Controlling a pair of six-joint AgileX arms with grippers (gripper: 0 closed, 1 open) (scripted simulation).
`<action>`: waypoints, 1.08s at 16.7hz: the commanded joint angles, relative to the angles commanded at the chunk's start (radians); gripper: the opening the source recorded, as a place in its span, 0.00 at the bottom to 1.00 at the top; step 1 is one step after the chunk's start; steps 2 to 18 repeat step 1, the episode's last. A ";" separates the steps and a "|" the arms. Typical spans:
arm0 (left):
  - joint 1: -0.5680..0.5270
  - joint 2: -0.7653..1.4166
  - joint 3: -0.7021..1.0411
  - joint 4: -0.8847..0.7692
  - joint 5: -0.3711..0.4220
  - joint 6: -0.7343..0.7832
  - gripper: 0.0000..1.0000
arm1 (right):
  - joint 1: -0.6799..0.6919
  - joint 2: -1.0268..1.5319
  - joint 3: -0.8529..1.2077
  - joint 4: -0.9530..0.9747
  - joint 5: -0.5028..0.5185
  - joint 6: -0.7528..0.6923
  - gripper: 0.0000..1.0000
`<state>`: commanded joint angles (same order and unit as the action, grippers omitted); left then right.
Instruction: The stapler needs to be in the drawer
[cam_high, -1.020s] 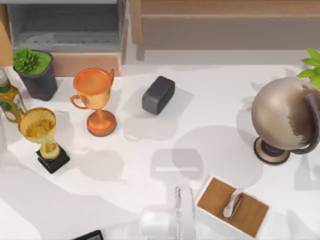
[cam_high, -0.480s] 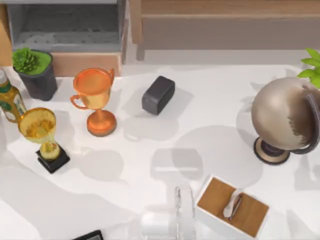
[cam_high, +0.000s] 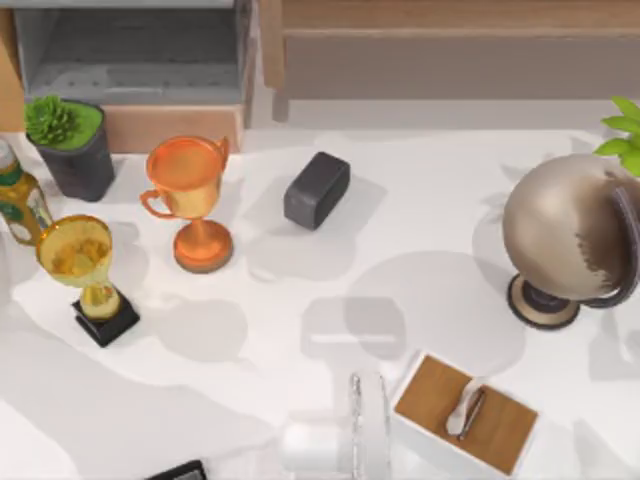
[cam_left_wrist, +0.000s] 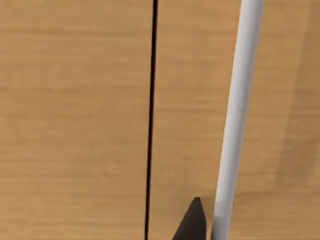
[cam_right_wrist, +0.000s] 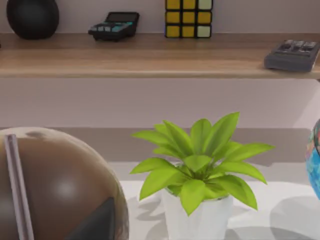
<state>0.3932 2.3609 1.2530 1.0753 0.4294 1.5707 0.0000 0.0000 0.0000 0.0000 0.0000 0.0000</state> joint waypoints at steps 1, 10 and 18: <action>0.000 0.000 0.000 0.000 0.000 0.000 1.00 | 0.000 0.000 0.000 0.000 0.000 0.000 1.00; 0.000 0.000 0.000 0.000 0.000 0.000 1.00 | 0.000 0.000 0.000 0.000 0.000 0.000 1.00; 0.000 0.000 0.000 0.000 0.000 0.000 1.00 | 0.000 0.000 0.000 0.000 0.000 0.000 1.00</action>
